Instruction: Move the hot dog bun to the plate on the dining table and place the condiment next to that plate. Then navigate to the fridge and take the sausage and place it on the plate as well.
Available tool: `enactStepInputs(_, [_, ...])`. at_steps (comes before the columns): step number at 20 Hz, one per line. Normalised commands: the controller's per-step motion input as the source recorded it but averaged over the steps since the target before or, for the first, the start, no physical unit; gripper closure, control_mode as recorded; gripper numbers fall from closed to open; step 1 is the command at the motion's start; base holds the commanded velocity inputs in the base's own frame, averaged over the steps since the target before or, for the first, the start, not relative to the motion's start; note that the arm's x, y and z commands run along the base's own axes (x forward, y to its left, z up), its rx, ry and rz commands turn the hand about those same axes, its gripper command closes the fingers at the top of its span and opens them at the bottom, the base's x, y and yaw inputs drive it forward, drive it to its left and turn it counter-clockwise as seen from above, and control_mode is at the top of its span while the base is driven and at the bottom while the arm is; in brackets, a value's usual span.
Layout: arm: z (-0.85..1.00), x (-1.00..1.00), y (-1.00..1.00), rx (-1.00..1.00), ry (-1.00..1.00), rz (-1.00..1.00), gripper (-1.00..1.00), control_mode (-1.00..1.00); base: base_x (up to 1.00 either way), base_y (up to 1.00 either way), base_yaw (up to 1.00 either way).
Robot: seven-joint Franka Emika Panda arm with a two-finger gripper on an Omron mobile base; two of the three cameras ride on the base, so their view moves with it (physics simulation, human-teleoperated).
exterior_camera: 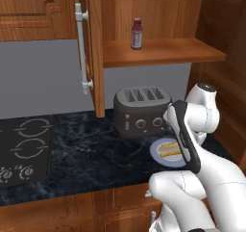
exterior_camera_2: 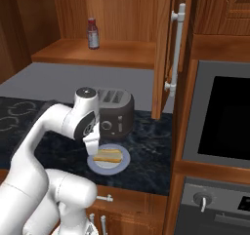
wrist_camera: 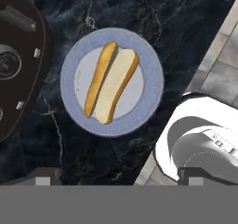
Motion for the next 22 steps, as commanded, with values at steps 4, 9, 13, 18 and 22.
enactStepInputs(4, [-0.31,0.12,-0.35,0.0,0.25,-0.18,-1.0,-1.0,0.0,0.0,0.0])
enactStepInputs(9, [-0.37,0.07,-0.33,0.03,0.24,-0.11,-1.0,-1.0,0.0,0.0,0.0])
enactStepInputs(13, [-0.24,0.44,-0.12,0.01,0.11,-0.02,-1.0,-1.0,0.0,0.0,0.0])
enactStepInputs(18, [-0.25,0.33,0.0,0.0,0.06,0.0,-1.0,-1.0,0.0,0.0,0.0])
enactStepInputs(22, [-0.36,0.03,0.0,0.0,0.06,-0.01,-1.0,-1.0,0.0,0.0,0.0])
